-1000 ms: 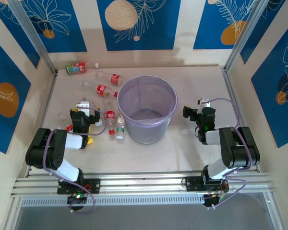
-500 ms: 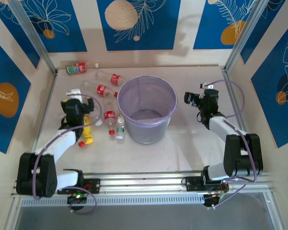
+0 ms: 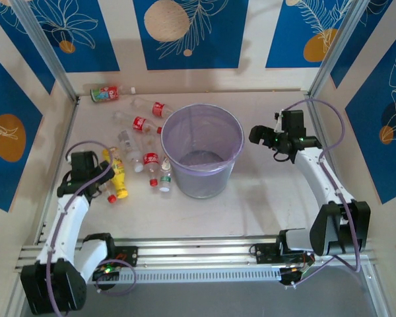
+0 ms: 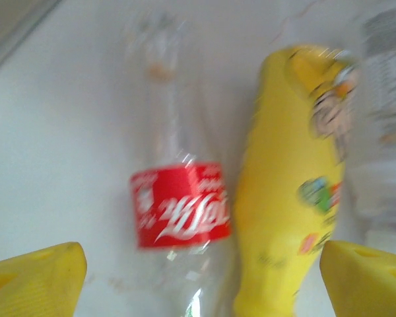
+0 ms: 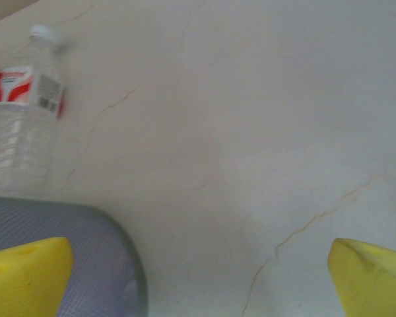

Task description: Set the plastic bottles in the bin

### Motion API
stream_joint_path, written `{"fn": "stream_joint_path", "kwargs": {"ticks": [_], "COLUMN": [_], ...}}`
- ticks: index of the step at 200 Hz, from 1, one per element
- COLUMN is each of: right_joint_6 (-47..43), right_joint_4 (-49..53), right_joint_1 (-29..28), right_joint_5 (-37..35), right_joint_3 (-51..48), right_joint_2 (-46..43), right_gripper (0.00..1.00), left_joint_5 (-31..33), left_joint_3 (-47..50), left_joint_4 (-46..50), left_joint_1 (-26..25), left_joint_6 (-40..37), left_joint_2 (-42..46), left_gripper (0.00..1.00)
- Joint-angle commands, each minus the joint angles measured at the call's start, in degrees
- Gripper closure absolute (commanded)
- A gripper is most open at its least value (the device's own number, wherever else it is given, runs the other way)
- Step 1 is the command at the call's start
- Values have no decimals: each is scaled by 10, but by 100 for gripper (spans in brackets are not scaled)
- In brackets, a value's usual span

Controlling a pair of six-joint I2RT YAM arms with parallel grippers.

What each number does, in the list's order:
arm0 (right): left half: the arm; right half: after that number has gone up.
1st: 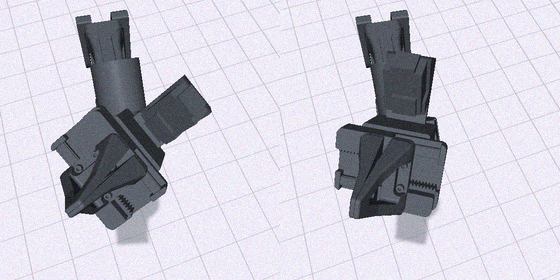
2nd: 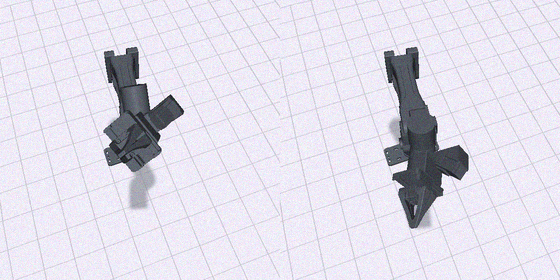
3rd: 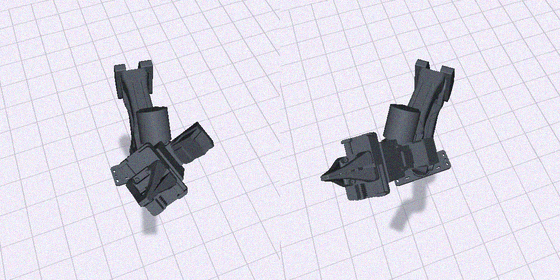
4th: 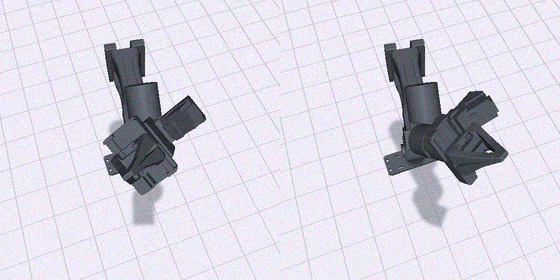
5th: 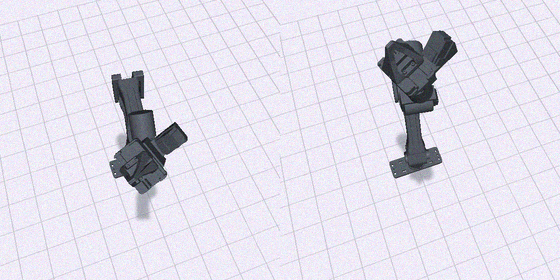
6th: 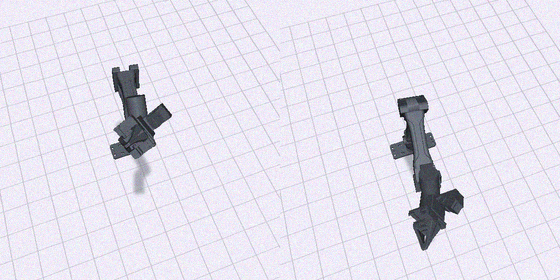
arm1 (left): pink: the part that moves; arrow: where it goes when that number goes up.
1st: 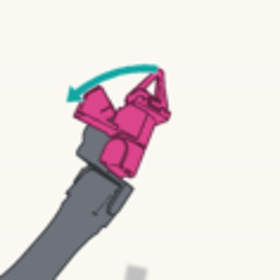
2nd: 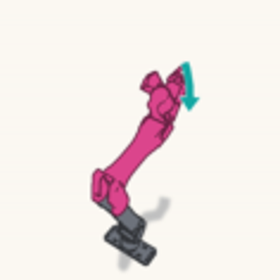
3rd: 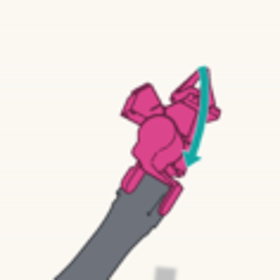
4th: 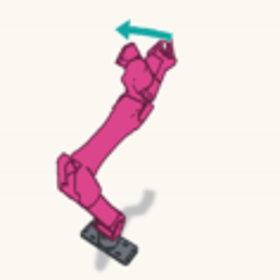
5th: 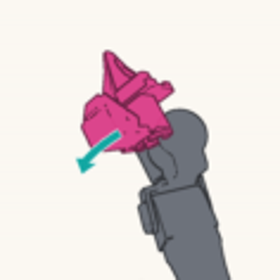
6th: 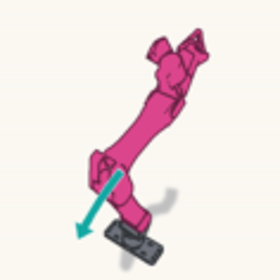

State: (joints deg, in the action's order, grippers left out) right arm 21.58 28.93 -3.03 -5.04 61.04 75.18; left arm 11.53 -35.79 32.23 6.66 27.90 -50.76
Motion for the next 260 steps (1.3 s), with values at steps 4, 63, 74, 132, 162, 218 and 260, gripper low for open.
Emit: {"fn": "stream_joint_path", "kwargs": {"ticks": [4,63,74,132,162,218,260], "right_joint_6": [9,3,2,-4,-8,-18,-15], "right_joint_4": [60,77,77,87,94,117,137], "right_joint_1": [7,7,8,14,14,13,11], "right_joint_5": [76,93,93,104,118,121,142], "right_joint_3": [42,39,34,47,57,83,124], "right_joint_2": [-10,-34,-44,-67,-75,-92,-106], "right_gripper": [1,0,0,1,2,4,6], "left_joint_5": [-49,-100,-102,-119,-129,-144,-172], "left_joint_3": [34,59,57,50,29,-1,-72], "left_joint_4": [28,-96,-112,-180,-182,-163,-88], "left_joint_1": [25,74,76,93,94,94,90], "left_joint_6": [45,40,40,45,41,32,10], "left_joint_2": [8,-113,-135,-218,-257,-240,-151], "left_gripper": [9,14,14,19,25,39,47]}}
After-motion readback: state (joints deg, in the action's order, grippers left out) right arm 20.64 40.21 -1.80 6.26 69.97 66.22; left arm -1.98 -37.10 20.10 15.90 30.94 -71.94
